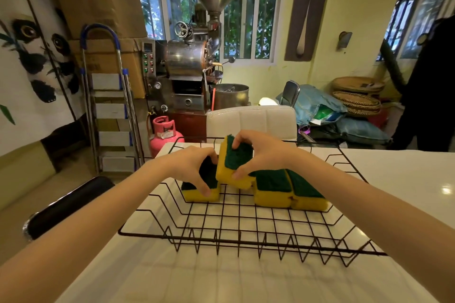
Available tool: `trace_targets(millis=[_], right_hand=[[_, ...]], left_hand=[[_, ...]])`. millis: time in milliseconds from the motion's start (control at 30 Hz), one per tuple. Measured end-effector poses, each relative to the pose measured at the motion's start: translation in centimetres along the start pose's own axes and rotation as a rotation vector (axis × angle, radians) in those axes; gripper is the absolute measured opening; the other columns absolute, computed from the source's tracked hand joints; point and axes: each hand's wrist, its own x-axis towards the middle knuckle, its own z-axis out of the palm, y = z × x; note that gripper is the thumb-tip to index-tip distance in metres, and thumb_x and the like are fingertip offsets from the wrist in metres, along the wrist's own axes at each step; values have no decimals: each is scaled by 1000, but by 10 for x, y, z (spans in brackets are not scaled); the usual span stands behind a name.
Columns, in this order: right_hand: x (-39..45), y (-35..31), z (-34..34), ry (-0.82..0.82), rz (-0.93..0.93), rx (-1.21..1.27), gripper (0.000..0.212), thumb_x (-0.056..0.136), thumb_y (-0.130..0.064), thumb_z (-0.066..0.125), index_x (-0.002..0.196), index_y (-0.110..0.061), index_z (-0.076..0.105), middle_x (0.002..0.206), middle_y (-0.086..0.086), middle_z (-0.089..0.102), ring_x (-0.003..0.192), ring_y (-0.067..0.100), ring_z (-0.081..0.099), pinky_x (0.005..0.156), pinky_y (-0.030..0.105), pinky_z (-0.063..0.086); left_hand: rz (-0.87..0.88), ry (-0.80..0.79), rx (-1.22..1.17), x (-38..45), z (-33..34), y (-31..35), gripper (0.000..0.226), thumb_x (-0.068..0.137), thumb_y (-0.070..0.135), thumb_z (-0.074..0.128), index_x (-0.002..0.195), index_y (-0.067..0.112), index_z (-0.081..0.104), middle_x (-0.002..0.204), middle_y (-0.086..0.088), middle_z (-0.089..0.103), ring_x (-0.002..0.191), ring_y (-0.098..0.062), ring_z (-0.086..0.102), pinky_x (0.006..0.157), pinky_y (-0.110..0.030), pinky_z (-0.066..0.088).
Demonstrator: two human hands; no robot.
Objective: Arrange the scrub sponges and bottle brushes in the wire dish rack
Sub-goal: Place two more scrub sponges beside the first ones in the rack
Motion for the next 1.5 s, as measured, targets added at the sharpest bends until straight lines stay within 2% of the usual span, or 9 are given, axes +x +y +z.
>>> trace_targets(millis=[100, 233, 600, 733, 867, 1067, 1200, 1333, 1500], right_hand=[[3, 1, 5, -42, -1, -81, 60, 64, -27, 81, 113, -18, 48, 112, -2, 45, 102, 17, 45, 70, 18, 43], [7, 3, 10, -79, -24, -203, 61, 62, -30, 81, 112, -19, 48, 117, 3, 48, 103, 20, 46, 78, 27, 44], [11, -1, 27, -185, -3, -408, 63, 66, -35, 77, 118, -15, 47, 109, 6, 49, 91, 17, 43, 73, 28, 41], [10, 3, 31, -161, -26, -362, 60, 68, -37, 74, 118, -16, 47, 105, 5, 49, 91, 19, 46, 74, 28, 42], [8, 8, 33, -159, -42, -328, 58, 69, -39, 73, 117, -17, 47, 113, 9, 54, 95, 21, 49, 78, 31, 44], [9, 5, 34, -204, -5, -374, 61, 69, -44, 72, 119, -18, 48, 114, 9, 57, 99, 23, 52, 79, 30, 44], [0, -2, 30, -177, -17, -527, 64, 72, -48, 67, 127, -22, 47, 115, 11, 46, 110, 24, 37, 88, 35, 39], [-21, -11, 29, -162, -11, -442, 59, 75, -32, 68, 128, -18, 46, 117, 8, 53, 107, 24, 51, 84, 32, 47], [-54, -27, 18, -53, -30, -324, 54, 79, -25, 66, 128, -18, 44, 123, 7, 57, 107, 22, 53, 89, 33, 47]], left_hand=[[-22, -22, 12, -2, -1, 2, 67, 60, 37, 79, 115, 27, 41, 107, 5, 44, 97, -17, 46, 78, -28, 43], [-30, -50, 12, -3, -2, 3, 68, 62, 35, 78, 118, 25, 40, 107, 5, 42, 97, -16, 45, 78, -27, 42], [-31, -68, 36, -1, -4, 7, 66, 62, 34, 78, 115, 25, 41, 105, 4, 44, 95, -16, 46, 68, -18, 41], [-14, -57, 63, -1, -3, 12, 66, 61, 35, 78, 115, 23, 42, 104, 4, 45, 93, -16, 46, 73, -21, 42], [-10, -73, 66, 1, -4, 15, 64, 62, 34, 78, 115, 22, 43, 103, 5, 43, 93, -15, 44, 66, -15, 38], [-29, -76, 101, -2, 0, 20, 59, 66, 34, 75, 117, 20, 46, 112, 0, 49, 97, -16, 45, 80, -27, 38], [-30, -49, 156, -10, 6, 29, 59, 71, 35, 70, 122, 18, 47, 120, -6, 49, 108, -22, 47, 92, -33, 43], [-78, -128, 175, -23, 9, 38, 66, 74, 43, 64, 131, 21, 39, 125, -5, 47, 113, -24, 47, 98, -40, 43], [-56, -129, 93, -49, 2, 66, 63, 80, 40, 59, 134, 22, 33, 133, -4, 49, 118, -23, 47, 100, -34, 39]])
